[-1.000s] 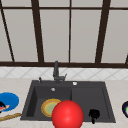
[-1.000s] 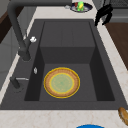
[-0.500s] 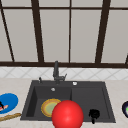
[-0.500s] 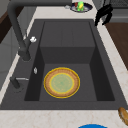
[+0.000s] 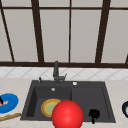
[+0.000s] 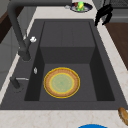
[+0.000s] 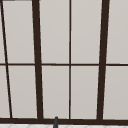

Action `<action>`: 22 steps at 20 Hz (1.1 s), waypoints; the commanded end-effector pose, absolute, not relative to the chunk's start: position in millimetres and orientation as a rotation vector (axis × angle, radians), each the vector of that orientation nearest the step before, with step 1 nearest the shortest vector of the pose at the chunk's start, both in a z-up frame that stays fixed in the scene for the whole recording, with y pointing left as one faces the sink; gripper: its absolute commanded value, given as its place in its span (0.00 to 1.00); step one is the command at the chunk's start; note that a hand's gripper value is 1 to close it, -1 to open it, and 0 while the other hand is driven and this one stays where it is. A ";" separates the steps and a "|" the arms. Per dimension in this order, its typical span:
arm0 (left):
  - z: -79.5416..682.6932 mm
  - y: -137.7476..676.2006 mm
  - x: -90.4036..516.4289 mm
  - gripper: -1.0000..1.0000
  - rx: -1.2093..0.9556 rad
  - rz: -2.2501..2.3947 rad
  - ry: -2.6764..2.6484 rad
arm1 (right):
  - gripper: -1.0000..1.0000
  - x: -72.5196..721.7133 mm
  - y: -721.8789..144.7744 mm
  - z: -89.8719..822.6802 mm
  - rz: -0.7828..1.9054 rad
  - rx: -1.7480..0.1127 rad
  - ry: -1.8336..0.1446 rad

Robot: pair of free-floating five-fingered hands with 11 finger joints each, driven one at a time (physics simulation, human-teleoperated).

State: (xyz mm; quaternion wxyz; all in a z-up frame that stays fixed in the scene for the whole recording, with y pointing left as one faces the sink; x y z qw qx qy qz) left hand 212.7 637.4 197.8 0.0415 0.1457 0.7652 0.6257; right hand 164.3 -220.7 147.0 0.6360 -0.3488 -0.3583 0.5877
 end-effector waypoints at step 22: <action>271.2 468.1 211.7 1.00 0.441 1.954 2.316 | 0.50 164.3 -220.7 147.0 1.343 -0.797 -0.819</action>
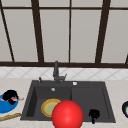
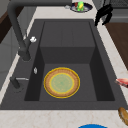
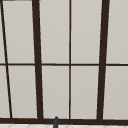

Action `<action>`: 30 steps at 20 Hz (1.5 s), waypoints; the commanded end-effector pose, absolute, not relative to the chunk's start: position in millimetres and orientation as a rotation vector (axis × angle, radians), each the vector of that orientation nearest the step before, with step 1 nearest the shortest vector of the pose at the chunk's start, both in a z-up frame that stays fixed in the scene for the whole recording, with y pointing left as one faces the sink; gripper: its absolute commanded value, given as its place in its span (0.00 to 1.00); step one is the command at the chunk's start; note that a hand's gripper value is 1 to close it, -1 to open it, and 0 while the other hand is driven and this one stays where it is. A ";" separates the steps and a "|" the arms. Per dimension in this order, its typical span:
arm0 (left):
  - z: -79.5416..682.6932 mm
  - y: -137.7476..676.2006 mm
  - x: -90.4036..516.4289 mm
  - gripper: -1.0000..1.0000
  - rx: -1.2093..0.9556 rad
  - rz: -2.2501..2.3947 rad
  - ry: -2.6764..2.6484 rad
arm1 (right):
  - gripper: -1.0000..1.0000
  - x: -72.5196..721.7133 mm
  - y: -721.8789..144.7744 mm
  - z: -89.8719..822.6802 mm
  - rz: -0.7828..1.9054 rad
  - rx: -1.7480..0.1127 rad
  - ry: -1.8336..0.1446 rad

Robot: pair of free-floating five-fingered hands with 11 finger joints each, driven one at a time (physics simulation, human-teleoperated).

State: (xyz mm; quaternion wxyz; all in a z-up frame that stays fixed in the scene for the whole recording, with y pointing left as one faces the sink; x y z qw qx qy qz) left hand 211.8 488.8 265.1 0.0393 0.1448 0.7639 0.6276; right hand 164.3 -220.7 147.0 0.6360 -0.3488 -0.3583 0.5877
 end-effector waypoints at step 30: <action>178.4 266.3 273.4 1.00 0.432 1.989 2.306 | 0.50 164.3 -220.7 147.0 1.343 -0.797 -0.819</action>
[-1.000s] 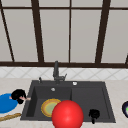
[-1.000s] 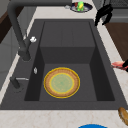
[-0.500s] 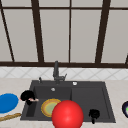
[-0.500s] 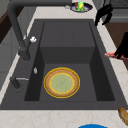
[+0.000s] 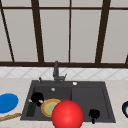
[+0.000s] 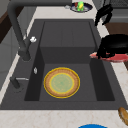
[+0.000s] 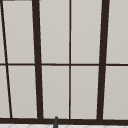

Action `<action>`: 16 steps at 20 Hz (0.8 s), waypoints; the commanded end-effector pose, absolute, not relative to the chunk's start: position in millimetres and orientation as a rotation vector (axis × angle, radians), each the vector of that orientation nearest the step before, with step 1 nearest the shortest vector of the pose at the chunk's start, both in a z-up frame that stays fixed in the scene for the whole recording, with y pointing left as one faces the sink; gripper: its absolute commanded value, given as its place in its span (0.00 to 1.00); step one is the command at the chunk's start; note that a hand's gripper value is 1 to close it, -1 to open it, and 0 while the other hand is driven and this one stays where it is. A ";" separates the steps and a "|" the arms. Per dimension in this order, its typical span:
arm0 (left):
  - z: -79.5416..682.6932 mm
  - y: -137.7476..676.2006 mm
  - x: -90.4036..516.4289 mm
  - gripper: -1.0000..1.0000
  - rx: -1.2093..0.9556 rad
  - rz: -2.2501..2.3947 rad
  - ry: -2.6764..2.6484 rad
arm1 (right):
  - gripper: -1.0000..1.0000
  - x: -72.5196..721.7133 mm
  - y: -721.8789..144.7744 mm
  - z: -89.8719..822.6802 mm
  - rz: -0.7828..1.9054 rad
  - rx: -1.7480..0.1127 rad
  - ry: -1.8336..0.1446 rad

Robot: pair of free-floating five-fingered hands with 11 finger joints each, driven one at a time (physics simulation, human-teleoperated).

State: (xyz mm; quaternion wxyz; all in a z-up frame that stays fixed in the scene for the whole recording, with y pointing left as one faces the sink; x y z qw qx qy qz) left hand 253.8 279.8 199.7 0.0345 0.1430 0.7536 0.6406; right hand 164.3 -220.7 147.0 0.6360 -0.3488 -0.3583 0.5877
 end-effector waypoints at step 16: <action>45.3 215.9 370.1 1.00 0.420 1.969 2.318 | 0.50 164.3 -220.7 147.0 1.343 -0.797 -0.819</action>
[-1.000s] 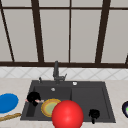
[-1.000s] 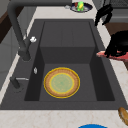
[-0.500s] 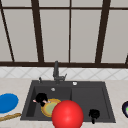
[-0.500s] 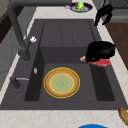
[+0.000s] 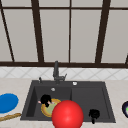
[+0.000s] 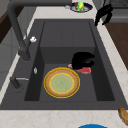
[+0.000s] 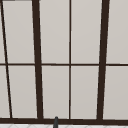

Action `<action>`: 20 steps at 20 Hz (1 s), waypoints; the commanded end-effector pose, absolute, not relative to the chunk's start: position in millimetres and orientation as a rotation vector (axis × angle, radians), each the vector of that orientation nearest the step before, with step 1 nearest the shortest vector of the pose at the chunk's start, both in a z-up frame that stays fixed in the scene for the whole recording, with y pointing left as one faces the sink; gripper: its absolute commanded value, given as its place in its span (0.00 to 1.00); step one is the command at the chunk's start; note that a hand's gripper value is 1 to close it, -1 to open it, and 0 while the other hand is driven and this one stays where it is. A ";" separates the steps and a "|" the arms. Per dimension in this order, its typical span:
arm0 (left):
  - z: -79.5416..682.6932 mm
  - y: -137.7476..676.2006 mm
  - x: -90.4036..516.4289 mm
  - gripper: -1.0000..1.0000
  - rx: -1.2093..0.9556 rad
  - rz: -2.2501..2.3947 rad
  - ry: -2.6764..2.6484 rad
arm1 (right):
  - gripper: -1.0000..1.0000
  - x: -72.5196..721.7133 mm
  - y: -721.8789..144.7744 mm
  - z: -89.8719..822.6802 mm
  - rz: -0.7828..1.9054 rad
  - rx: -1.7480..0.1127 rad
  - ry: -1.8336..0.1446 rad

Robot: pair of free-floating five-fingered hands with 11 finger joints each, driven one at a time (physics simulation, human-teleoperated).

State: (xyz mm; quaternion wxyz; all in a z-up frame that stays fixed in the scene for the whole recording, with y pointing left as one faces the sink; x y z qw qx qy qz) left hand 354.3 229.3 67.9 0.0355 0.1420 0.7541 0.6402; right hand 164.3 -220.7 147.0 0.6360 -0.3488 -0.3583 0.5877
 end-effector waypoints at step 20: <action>-108.3 212.9 471.6 1.00 0.412 1.892 2.335 | 0.50 164.3 -220.7 147.0 1.343 -0.797 -0.819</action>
